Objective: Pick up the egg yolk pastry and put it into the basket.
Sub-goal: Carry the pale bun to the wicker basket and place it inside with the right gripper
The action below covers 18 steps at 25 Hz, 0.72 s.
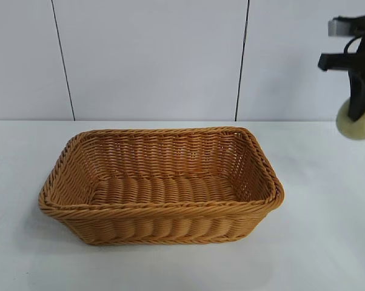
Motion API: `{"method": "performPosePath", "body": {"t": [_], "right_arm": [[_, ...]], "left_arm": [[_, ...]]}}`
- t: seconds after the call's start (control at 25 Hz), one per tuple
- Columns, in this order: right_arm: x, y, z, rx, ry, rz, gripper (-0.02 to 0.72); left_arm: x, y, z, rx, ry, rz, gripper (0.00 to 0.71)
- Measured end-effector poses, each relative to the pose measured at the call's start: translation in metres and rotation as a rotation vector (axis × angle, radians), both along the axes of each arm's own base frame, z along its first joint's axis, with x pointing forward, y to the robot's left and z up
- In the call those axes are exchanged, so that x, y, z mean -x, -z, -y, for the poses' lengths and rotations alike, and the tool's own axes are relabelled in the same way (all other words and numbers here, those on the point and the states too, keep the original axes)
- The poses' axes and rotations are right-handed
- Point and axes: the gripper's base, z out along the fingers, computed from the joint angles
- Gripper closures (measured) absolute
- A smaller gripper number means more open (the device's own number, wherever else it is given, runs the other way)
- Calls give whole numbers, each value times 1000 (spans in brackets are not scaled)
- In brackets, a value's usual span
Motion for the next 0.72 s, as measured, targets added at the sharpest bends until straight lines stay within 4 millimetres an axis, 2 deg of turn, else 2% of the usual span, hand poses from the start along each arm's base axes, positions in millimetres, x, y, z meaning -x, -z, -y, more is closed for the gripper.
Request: {"method": "performPosePath", "body": {"t": [0.12,0.24,0.48,0.72], "right_arm": [[-6,-18,-3,0,-7,62,627],[-6,-21,-21,-1,-52,68,627],[4,-21,-92,-10,-230,63,627],[30,-22,-171,-29,-393,70,627]], "left_arm": [[0,0,0,0,0,0,18],[0,0,0,0,0,0,18],[0,0,0,0,0,0,18],[0,0,0,0,0,0,18]]}}
